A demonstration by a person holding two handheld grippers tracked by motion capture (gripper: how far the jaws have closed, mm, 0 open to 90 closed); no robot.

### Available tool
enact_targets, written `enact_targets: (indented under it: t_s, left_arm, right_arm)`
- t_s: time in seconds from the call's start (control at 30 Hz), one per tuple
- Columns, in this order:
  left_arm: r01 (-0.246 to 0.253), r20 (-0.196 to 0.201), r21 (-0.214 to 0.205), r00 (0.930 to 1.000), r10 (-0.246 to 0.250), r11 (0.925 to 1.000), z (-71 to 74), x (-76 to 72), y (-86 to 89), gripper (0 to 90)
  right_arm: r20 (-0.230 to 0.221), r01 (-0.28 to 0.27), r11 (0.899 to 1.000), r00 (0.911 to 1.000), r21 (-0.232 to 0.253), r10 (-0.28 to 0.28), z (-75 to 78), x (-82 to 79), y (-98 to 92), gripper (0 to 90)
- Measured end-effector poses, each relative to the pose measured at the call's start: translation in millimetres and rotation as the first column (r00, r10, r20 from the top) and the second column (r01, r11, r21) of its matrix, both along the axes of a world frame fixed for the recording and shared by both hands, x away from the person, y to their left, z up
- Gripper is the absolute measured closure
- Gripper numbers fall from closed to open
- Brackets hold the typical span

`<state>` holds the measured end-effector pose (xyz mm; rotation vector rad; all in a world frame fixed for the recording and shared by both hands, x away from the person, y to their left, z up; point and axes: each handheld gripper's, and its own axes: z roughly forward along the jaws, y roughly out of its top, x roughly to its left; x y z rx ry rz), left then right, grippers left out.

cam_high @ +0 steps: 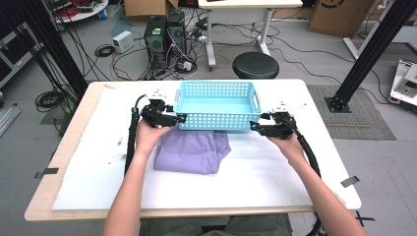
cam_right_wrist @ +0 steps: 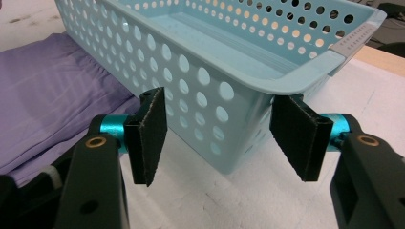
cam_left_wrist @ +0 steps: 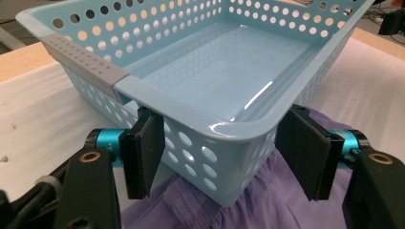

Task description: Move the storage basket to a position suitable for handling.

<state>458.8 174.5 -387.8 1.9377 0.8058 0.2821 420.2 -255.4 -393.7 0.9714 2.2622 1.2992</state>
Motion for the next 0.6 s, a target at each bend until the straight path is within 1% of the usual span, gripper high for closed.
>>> enact_targets:
  t_s: [0.03, 0.07, 0.1, 0.13, 0.2, 0.23, 0.27, 0.3, 0.37, 0.43, 0.47, 0.5, 0.53, 0.57, 0.6]
  left_arm:
    - [-0.021, 0.011, 0.01, 0.9997, 0.021, 0.9997, -0.9, -1.6, 0.3, 34.8]
    - [-0.042, 0.041, 0.04, 0.9983, 0.041, 0.9983, -1.6, -4.2, 0.6, 35.4]
    - [-0.05, 0.062, 0.051, 0.997, 0.047, 0.9974, -2.5, -6.3, 0.6, 37.3]
    - [-0.057, 0.068, 0.034, 0.9962, 0.054, 0.9978, -4.2, -9.5, 1.2, 36.6]
    - [-0.058, 0.073, 0.026, 0.9957, 0.056, 0.9979, -5.1, -11.3, 1.5, 36.5]
    - [-0.065, 0.084, 0.029, 0.9945, 0.062, 0.9975, -5.5, -13.5, 1.2, 36.5]
    - [-0.065, 0.085, 0.041, 0.9945, 0.062, 0.997, -5.1, -15.1, 0.3, 35.0]
    - [-0.071, 0.089, 0.066, 0.994, 0.065, 0.9953, -3.4, -17.8, -2.1, 34.0]
    - [-0.074, 0.091, 0.071, 0.9936, 0.068, 0.9947, -2.2, -19.2, -3.0, 32.5]
    - [-0.079, 0.086, 0.08, 0.9936, 0.072, 0.9937, -0.3, -22.1, -4.5, 31.8]
    - [-0.083, 0.086, 0.088, 0.9934, 0.076, 0.9926, 0.3, -24.2, -4.7, 31.6]
    - [-0.096, 0.1, 0.086, 0.9912, 0.088, 0.9916, 0.1, -28.0, -4.3, 31.6]
    - [-0.114, 0.118, 0.078, 0.9875, 0.104, 0.9905, -0.5, -32.7, -3.2, 31.6]
    - [-0.135, 0.14, 0.059, 0.9822, 0.125, 0.9891, -1.7, -42.4, 1.9, 31.6]
    - [-0.135, 0.14, 0.059, 0.9822, 0.125, 0.9891, -1.7, -42.4, 1.9, 31.1]
  right_arm:
    - [0.0, 0.0, 1.0, 1.0, 0.0, 0.0, 0.0, 0.0, 0.0, 39.0]
    - [-0.007, -0.004, 1.0, 1.0, 0.003, 0.004, -1.4, -0.8, 1.0, 39.8]
    - [-0.013, -0.011, 1.0, 0.9998, 0.006, 0.011, -3.3, -2.1, 3.3, 40.0]
    - [0.009, -0.007, 1.0, 0.9999, -0.018, 0.007, -5.6, -4.8, 7.3, 39.9]
    - [0.012, -0.001, 1.0, 0.9999, -0.025, 0.001, -6.5, -6.4, 8.9, 39.2]
    - [0.014, 0.004, 1.0, 0.9999, -0.022, -0.004, -7.5, -7.0, 9.3, 39.1]
    - [0.006, 0.009, 1.0, 0.9999, -0.003, -0.009, -8.5, -7.6, 7.9, 38.1]
    - [0.005, 0.016, 1.0, 0.9998, 0.001, -0.017, -8.7, -8.2, 7.4, 35.8]
    - [0.002, 0.024, 1.0, 0.9997, -0.001, -0.024, -8.6, -9.5, 6.9, 34.3]
    - [0.01, 0.039, 0.999, 0.9992, -0.008, -0.039, -8.1, -12.8, 5.6, 33.5]
    - [0.014, 0.062, 0.998, 0.998, -0.005, -0.062, -7.3, -17.8, 3.7, 32.2]
    - [0.014, 0.062, 0.998, 0.998, -0.005, -0.062, -7.3, -17.8, 3.7, 32.2]
    - [0.024, 0.07, 0.998, 0.9973, 0.001, -0.07, -6.9, -20.7, 2.2, 31.7]
    - [0.026, 0.089, 0.996, 0.9957, 0.006, -0.089, -5.2, -27.8, -0.1, 29.7]
    - [0.026, 0.089, 0.996, 0.9957, 0.006, -0.089, -5.2, -27.8, -0.1, 29.7]
